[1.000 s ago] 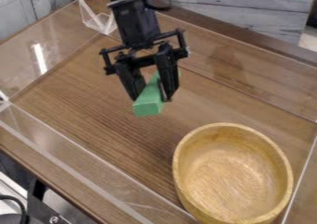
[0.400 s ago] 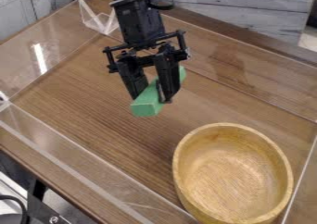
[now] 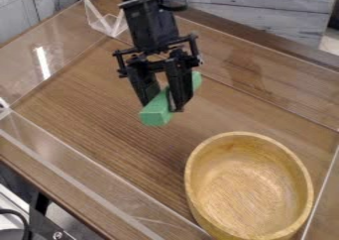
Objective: Remove the green block from inside the brown bowl and put it on the table
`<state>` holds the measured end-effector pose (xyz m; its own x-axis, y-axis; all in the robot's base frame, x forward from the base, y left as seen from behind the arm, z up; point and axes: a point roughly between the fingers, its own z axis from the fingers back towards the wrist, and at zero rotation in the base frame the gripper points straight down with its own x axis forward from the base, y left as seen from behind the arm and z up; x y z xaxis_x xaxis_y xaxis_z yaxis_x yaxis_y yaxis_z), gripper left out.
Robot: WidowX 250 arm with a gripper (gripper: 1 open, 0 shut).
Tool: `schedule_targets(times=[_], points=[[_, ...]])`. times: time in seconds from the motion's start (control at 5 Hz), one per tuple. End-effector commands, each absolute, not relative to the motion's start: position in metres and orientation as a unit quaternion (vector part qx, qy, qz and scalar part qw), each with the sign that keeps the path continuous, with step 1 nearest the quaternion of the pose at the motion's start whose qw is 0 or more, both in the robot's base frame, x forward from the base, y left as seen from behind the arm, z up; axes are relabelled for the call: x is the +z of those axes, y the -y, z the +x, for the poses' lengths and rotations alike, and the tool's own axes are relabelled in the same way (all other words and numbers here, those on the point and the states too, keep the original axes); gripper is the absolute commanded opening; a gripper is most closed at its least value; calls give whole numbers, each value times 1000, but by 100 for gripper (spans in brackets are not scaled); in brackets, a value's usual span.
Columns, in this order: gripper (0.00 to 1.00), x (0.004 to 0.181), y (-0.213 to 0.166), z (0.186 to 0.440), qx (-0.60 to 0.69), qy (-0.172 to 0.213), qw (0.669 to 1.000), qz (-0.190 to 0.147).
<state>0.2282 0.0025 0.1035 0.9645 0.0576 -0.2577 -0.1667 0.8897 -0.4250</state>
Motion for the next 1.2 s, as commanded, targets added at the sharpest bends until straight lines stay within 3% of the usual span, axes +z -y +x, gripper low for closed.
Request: schedule_targets(times=[0.0,1.0], points=[[0,111,-5,238,33,-89,971,-220],[0,96,-8,239,-11,-82,973,-217]])
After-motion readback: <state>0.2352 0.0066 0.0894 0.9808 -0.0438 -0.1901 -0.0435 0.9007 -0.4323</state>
